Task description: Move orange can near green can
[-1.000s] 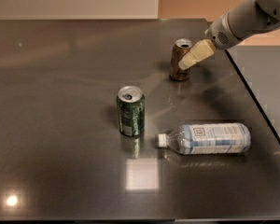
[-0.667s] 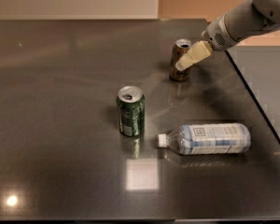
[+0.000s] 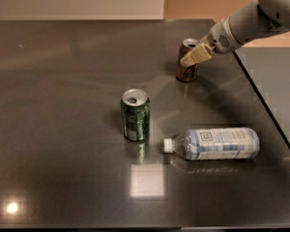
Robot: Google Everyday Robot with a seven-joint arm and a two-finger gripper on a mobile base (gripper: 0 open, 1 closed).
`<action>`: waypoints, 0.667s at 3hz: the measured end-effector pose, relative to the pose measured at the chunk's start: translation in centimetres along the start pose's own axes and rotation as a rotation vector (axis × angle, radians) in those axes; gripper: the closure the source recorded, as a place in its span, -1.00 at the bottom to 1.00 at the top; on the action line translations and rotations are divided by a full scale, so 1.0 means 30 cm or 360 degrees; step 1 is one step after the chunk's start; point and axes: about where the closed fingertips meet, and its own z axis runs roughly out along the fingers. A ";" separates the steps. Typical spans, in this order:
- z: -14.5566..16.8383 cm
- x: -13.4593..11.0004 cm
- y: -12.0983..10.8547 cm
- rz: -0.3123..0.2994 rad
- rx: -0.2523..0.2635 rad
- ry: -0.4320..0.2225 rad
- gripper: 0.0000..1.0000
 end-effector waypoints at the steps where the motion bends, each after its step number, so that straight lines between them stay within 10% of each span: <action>1: -0.008 -0.014 0.025 -0.0011 -0.0038 -0.0033 0.27; 2: -0.048 -0.040 0.097 -0.0059 -0.0112 -0.0072 0.73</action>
Offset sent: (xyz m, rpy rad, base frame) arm -0.0549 0.0234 0.0379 0.0740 -0.0152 0.1437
